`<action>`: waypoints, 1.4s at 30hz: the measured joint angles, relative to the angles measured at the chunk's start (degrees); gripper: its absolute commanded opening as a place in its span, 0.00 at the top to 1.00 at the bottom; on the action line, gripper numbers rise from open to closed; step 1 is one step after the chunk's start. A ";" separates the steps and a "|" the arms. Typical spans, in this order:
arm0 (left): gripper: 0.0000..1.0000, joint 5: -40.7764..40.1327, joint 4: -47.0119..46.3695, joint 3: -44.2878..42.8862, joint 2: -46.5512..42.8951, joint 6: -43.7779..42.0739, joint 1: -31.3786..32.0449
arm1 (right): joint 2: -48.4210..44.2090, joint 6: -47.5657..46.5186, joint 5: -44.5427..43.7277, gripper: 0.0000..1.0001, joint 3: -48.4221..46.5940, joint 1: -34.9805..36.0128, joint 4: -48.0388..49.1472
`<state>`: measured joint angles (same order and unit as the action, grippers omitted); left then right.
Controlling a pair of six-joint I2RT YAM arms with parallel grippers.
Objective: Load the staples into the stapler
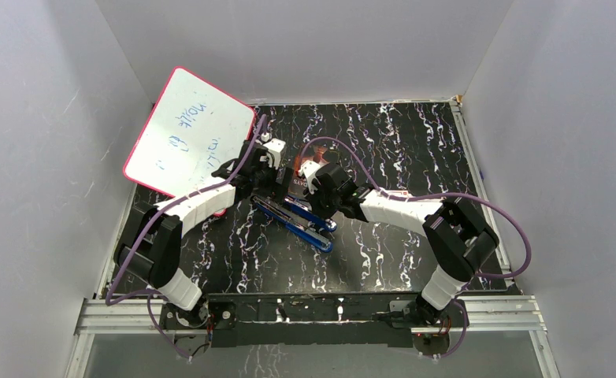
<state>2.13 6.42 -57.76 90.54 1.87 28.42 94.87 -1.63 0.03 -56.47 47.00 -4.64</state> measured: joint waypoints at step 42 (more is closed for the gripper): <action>0.02 -0.42 0.00 0.00 0.00 -0.39 0.20 | 4.39 3.02 -0.15 0.66 -0.57 -0.90 6.75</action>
<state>1.72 6.42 -57.76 90.54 1.48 28.62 99.26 1.39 -0.12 -57.04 46.11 2.11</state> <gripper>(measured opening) 0.981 0.341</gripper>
